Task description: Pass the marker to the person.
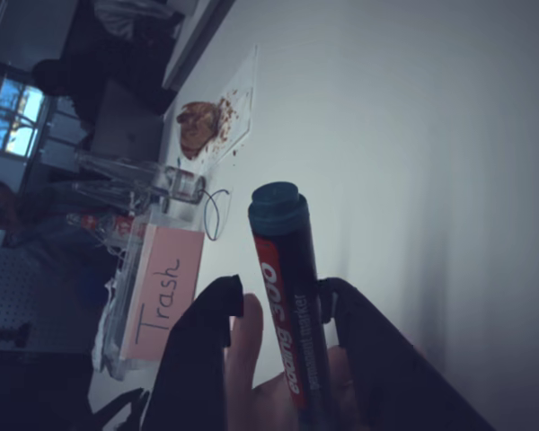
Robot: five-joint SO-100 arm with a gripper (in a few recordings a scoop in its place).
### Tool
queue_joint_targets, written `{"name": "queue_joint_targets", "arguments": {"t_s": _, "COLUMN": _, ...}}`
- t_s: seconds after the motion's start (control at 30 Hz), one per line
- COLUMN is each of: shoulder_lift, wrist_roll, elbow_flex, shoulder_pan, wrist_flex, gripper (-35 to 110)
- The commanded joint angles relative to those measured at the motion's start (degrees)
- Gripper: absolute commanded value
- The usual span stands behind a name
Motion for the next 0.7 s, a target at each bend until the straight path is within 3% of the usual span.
{"name": "queue_joint_targets", "arguments": {"t_s": 0.0, "shoulder_lift": 4.66, "wrist_roll": -1.14, "elbow_flex": -0.53, "shoulder_pan": -1.23, "wrist_flex": -1.23, "gripper": 20}}
{"name": "queue_joint_targets", "arguments": {"t_s": 0.67, "shoulder_lift": 7.56, "wrist_roll": -3.52, "elbow_flex": 1.41, "shoulder_pan": -1.14, "wrist_flex": -2.37, "gripper": 21}}
